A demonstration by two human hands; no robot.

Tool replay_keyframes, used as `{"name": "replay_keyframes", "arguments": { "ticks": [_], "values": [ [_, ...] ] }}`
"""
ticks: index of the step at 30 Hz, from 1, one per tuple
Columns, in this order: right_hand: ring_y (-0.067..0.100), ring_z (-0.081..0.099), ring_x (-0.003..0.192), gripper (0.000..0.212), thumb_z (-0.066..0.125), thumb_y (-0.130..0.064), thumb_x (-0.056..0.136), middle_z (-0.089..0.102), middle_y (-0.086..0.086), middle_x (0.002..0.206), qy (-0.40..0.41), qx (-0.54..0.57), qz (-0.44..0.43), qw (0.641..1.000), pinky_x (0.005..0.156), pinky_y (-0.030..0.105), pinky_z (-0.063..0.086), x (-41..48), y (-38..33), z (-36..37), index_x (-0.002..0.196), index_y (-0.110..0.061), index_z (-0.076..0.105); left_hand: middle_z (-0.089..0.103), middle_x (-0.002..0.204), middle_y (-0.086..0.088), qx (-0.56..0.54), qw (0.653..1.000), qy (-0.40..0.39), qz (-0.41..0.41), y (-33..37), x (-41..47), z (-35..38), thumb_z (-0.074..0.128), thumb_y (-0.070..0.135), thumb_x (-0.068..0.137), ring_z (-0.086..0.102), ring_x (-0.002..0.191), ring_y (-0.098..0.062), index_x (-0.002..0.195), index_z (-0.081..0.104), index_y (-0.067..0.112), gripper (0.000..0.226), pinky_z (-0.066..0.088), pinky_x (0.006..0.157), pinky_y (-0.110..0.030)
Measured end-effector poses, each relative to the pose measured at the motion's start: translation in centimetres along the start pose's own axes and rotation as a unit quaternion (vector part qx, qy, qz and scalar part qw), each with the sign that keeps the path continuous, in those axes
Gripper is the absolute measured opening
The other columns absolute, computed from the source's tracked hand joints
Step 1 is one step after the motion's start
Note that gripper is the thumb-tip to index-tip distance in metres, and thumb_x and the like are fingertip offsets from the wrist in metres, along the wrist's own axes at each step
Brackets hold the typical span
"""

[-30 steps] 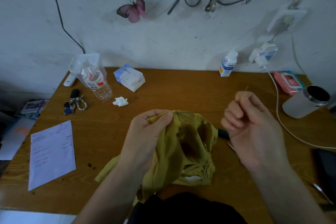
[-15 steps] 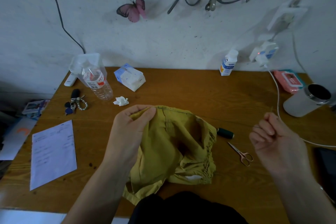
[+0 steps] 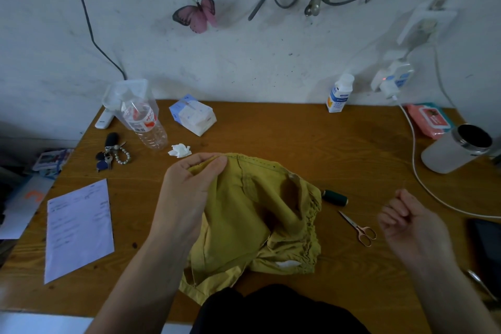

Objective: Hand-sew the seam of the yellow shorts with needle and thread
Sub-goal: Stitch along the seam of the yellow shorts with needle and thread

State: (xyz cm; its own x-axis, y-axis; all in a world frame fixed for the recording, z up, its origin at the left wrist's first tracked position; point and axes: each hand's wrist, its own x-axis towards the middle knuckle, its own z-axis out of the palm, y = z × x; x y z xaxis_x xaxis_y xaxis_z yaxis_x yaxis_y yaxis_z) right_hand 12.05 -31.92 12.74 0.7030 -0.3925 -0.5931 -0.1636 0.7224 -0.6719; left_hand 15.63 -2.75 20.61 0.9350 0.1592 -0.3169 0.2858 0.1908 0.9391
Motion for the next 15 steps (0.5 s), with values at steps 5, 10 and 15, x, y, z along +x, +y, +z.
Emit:
{"name": "replay_keyframes", "arguments": {
  "ticks": [5, 10, 15],
  "values": [
    [0.002, 0.034, 0.044, 0.020, 0.042, -0.024, 0.097, 0.039, -0.011, 0.053, 0.010, -0.001, 0.001, 1.000, 0.040, 0.014, 0.034, 0.3, 0.1, -0.2, 0.083, -0.020, 0.054, 0.075, 0.072, -0.004, -0.004, 1.000, 0.007, -0.003, 0.1, 0.0, -0.1, 0.066, 0.012, 0.083, 0.072, 0.069, -0.016, 0.066, 0.076, 0.023, 0.022, 0.055, 0.057, -0.020],
    [0.001, 0.035, 0.044, 0.021, 0.040, -0.023, 0.098, 0.040, -0.010, 0.053, -0.004, -0.043, -0.009, 0.999, 0.043, 0.015, 0.034, -0.4, 0.3, 0.6, 0.084, -0.018, 0.055, 0.075, 0.074, -0.005, -0.017, 0.999, -0.016, -0.025, 0.4, -0.3, 0.1, 0.068, 0.015, 0.076, 0.073, 0.070, -0.017, 0.068, 0.077, 0.021, 0.014, 0.055, 0.057, -0.020],
    [0.005, 0.038, 0.049, 0.017, 0.043, -0.019, 0.096, 0.043, -0.008, 0.054, -0.114, -0.183, -0.079, 0.973, 0.056, 0.025, 0.033, -2.9, 1.0, 3.4, 0.092, -0.016, 0.059, 0.076, 0.077, -0.005, -0.013, 0.997, -0.063, -0.044, 0.7, -1.0, 0.5, 0.068, 0.022, 0.063, 0.073, 0.070, -0.017, 0.070, 0.078, 0.022, 0.012, 0.055, 0.056, -0.021]
  ]
}}
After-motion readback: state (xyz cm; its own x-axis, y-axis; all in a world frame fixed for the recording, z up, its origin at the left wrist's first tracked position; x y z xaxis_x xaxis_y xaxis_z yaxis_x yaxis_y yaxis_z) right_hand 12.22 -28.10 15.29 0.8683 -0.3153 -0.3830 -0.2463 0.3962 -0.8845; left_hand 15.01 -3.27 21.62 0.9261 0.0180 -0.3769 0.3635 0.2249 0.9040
